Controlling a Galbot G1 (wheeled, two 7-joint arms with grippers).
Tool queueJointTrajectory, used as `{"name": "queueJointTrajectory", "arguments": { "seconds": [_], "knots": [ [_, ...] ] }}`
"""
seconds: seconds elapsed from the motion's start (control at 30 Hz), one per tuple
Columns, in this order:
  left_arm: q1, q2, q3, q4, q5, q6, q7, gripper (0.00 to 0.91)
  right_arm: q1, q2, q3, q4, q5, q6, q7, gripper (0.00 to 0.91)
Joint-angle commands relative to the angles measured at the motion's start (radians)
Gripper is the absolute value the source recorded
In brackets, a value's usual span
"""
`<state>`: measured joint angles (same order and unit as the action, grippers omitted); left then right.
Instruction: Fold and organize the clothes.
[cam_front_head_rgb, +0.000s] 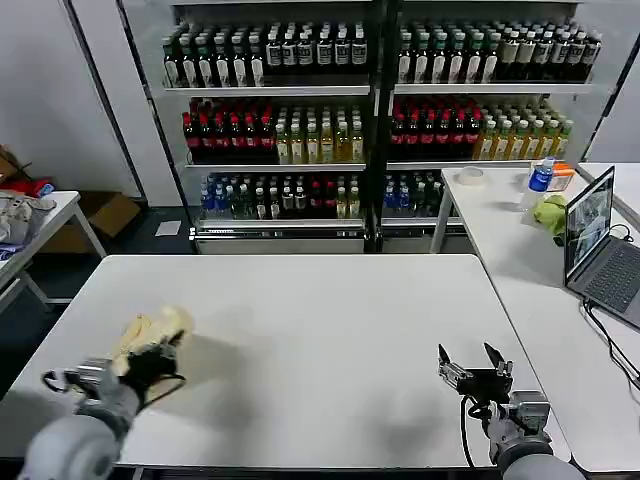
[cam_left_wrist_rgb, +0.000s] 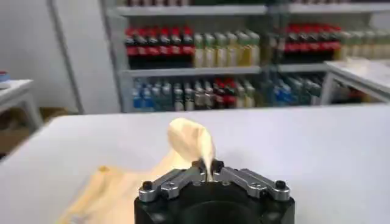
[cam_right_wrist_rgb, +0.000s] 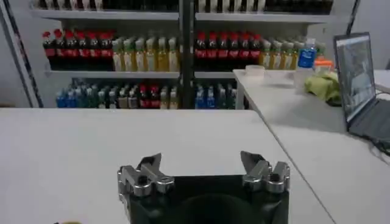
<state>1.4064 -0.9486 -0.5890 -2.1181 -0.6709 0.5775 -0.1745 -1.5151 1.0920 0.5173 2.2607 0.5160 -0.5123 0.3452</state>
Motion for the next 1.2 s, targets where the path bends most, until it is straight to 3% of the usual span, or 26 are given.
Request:
{"name": "queueJointTrajectory", "arguments": {
  "seconds": [0.03, 0.43, 0.87, 0.9, 0.97, 1.07, 1.2],
  "knots": [
    [-0.100, -0.100, 0.366, 0.004, 0.232, 0.001, -0.049, 0.010, -0.003, 0.008, 0.001, -0.002, -0.007, 0.000, -0.001, 0.907],
    [-0.342, -0.291, 0.546, 0.192, 0.004, 0.001, -0.169, 0.010, -0.003, -0.002, 0.007, 0.001, -0.008, -0.002, -0.003, 0.907],
    [-0.482, -0.433, 0.674, 0.341, -0.022, -0.002, -0.174, 0.040, -0.004, -0.020, 0.031, 0.000, 0.002, -0.001, -0.007, 0.907],
    [-0.494, -0.450, 0.674, 0.352, -0.026, -0.002, -0.175, 0.383, -0.002, -0.023, 0.031, 0.000, 0.003, -0.001, -0.008, 0.907],
    [-0.512, -0.470, 0.673, 0.371, -0.026, -0.007, -0.173, 0.907, 0.002, -0.024, 0.031, -0.002, 0.004, -0.001, -0.008, 0.907],
    [-0.523, -0.494, 0.673, 0.377, -0.038, -0.031, -0.167, 0.907, 0.008, -0.027, 0.028, -0.006, -0.012, 0.005, -0.034, 0.907],
    [-0.512, -0.500, 0.647, 0.347, -0.082, -0.063, -0.165, 0.907, 0.008, -0.028, 0.014, -0.003, -0.079, 0.126, -0.086, 0.907]
  ]
}}
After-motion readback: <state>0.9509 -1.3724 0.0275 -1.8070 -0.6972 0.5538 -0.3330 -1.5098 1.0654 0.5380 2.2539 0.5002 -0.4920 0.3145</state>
